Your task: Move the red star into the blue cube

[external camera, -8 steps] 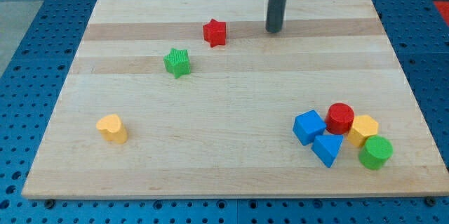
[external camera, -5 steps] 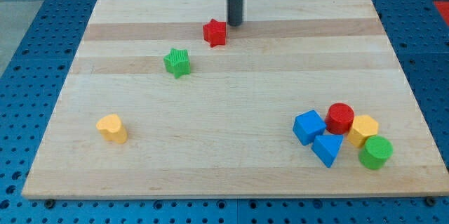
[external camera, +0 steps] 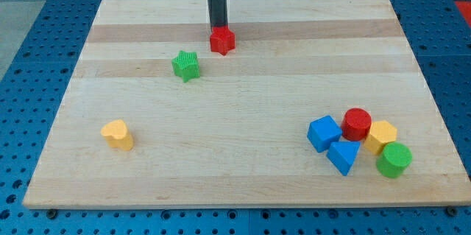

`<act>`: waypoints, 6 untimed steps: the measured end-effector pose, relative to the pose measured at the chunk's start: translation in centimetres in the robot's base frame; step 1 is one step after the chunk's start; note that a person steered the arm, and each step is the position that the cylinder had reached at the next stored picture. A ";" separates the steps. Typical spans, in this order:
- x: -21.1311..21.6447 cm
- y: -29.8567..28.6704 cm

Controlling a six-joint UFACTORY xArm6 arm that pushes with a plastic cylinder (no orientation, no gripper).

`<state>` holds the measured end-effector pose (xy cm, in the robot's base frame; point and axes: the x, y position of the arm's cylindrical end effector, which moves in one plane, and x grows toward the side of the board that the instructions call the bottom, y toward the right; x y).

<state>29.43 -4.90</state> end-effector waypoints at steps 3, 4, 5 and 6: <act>0.3 -1.8; 0.5 -1.8; 0.6 -1.8; 0.9 -1.8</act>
<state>30.31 -6.75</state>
